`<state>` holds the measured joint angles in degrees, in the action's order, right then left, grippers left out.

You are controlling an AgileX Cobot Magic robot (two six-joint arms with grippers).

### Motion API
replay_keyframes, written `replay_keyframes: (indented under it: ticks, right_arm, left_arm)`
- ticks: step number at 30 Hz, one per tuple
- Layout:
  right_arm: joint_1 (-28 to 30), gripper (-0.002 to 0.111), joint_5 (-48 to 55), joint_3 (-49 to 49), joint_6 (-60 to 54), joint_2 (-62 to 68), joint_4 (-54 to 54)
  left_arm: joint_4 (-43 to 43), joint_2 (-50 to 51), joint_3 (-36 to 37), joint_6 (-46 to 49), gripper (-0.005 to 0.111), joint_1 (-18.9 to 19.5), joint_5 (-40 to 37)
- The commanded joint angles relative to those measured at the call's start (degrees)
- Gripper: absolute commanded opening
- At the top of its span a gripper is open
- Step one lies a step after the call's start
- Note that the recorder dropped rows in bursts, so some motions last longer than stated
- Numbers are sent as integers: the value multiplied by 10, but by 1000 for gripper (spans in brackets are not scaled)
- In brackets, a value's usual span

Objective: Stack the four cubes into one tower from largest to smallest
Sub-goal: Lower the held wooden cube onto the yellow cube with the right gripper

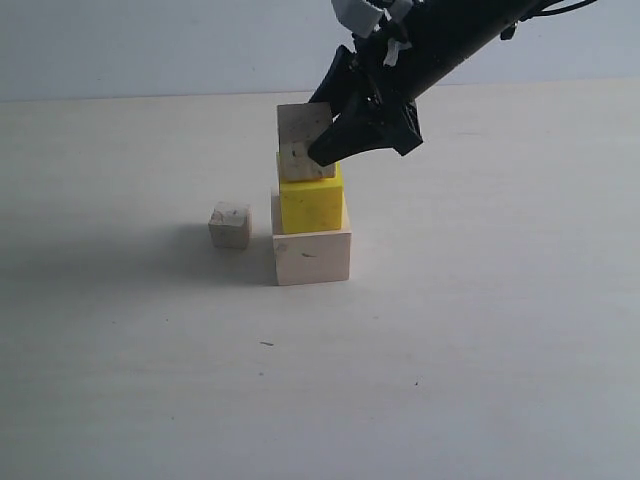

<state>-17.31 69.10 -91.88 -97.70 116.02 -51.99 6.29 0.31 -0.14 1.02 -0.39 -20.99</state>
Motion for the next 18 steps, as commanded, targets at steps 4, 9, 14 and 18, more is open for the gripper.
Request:
replay_keyframes:
  ticks: [4,9,14,18]
  right_arm:
    - [2,49,-5,-5,3,-1,-11]
    - [2,49,-17,-5,3,-1,-11]
    - [2,49,-19,-5,3,-1,-11]
    - [2,49,-16,-5,17,-1,-11]
  left_arm:
    - [-1,-3,1,2,0,-4,5]
    - [-1,-3,1,2,0,-4,5]
    - [-1,-3,1,2,0,-4,5]
    - [-1,-3,1,2,0,-4,5]
